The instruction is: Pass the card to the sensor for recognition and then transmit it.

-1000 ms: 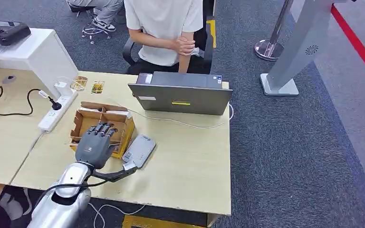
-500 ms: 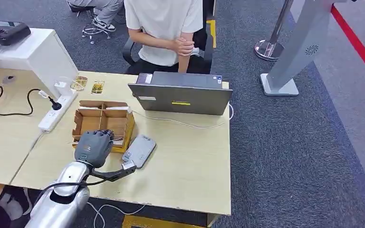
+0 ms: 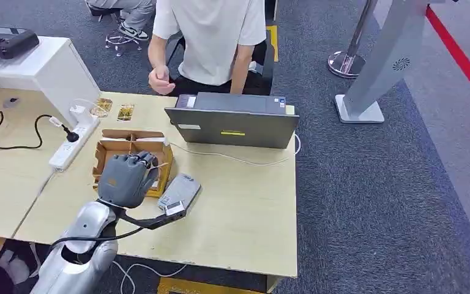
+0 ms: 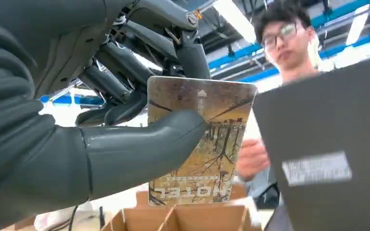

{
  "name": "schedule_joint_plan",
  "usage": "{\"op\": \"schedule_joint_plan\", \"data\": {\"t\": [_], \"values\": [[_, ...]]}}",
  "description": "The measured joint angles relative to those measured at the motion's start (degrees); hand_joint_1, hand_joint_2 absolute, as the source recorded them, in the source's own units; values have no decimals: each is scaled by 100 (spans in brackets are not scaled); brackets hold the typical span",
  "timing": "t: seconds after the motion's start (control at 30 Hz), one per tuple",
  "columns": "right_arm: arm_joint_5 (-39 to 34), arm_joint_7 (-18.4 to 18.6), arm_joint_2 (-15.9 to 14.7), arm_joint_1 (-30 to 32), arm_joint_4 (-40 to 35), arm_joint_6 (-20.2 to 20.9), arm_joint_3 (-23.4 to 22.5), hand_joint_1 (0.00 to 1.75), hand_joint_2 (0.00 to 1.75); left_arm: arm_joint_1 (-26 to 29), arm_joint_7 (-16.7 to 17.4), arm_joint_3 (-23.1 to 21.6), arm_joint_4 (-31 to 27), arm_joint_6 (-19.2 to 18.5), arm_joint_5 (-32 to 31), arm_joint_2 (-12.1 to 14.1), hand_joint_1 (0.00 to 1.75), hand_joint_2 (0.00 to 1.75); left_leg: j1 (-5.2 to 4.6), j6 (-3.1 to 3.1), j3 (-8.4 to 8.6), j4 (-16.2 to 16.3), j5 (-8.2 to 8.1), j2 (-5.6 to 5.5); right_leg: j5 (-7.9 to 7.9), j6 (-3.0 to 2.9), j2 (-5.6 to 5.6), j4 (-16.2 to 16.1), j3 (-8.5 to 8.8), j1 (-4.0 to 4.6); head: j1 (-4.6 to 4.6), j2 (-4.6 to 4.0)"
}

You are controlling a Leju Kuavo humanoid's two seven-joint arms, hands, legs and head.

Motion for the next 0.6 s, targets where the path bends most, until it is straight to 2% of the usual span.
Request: {"op": "schedule_joint_plan", "data": {"t": [0.13, 0.27, 0.33, 0.4, 0.47, 0.6], "values": [[0, 0, 0, 2, 0, -4, -7, 0, 175, 16, -15, -37, -160, 15, 13, 7, 175, 175, 1, 0, 0, 0, 0, -1, 0, 0, -1, 1, 0, 1, 0, 0], [-2, 11, 0, 12, 2, -28, -20, 0, 175, -58, -146, -105, -528, 299, 262, 31, 175, 175, 1, 1, 0, 1, 1, -1, 0, 0, -3, 1, -2, 0, -2, 0], [50, 28, 2, 14, 4, -33, -18, 0, 175, -299, -100, -114, -713, 359, 275, 57, 175, 175, 0, 2, -1, 1, 2, -8, 0, 0, -9, 0, 0, 0, -2, 0], [151, 74, 2, 9, 4, -11, -7, 0, 175, -753, 54, -101, -687, 393, 15, 105, 175, 175, 0, 2, -3, 1, 4, -11, 2, 0, -12, 1, 2, 0, 0, 0], [249, 129, 0, -3, 4, 35, 20, 0, 175, -1347, 171, -57, -360, 599, -486, 177, 175, 175, 0, 2, -2, 1, 12, -11, 7, -4, -13, 3, 3, 0, 0, 0], [326, 236, 0, -47, 0, 76, 100, 0, 175, -2362, 201, 120, 884, 1080, -704, 273, 175, 175, 2, -9, 3, 1, 23, -7, 20, -14, -7, 9, 1, 1, -5, 0]]}}
